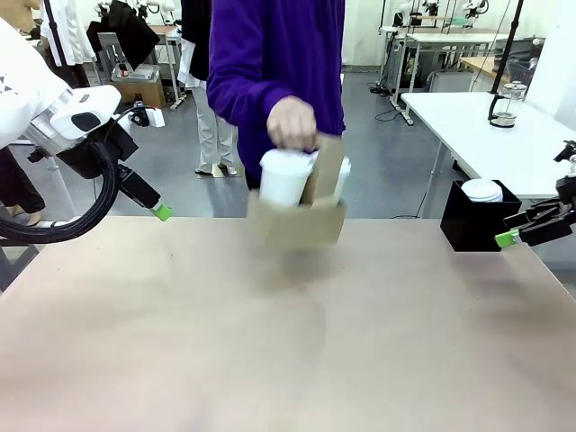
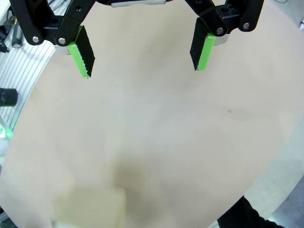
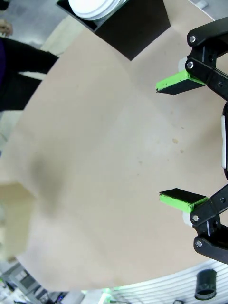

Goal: Pour a drink into a cup and package it in a carrier.
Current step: Insert the held 600 ml Paper Cup into the Cup Carrier.

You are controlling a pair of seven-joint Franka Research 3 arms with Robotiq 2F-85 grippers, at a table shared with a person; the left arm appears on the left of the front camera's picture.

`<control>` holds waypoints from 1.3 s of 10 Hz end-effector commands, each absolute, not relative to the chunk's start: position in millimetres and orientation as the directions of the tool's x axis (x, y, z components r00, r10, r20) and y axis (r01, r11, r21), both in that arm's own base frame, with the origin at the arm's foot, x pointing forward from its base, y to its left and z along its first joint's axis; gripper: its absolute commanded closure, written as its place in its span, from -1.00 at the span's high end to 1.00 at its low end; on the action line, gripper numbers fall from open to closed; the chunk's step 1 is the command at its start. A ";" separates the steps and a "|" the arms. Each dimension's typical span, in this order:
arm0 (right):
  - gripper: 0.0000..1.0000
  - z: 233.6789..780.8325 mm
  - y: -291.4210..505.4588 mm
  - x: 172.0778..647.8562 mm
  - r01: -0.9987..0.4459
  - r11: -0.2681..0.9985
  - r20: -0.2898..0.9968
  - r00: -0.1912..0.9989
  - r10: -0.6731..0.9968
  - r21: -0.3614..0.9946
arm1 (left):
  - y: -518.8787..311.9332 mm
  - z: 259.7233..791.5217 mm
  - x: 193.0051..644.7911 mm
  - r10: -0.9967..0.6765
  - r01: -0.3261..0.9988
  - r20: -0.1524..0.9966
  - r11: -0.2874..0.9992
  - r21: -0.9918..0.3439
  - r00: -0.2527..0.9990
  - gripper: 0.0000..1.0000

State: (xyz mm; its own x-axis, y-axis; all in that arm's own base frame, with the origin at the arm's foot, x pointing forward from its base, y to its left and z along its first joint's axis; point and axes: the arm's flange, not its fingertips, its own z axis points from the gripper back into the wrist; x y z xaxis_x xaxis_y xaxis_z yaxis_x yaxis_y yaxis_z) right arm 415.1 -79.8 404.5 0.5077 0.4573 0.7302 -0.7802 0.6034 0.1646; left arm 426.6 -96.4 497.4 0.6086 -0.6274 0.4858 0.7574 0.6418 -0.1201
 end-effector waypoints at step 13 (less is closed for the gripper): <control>1.00 405.7 -81.3 413.6 -0.788 0.594 0.733 0.498 0.463 0.160 | -95.0 498.3 426.1 -0.633 0.756 0.477 0.645 -0.112 0.610 1.00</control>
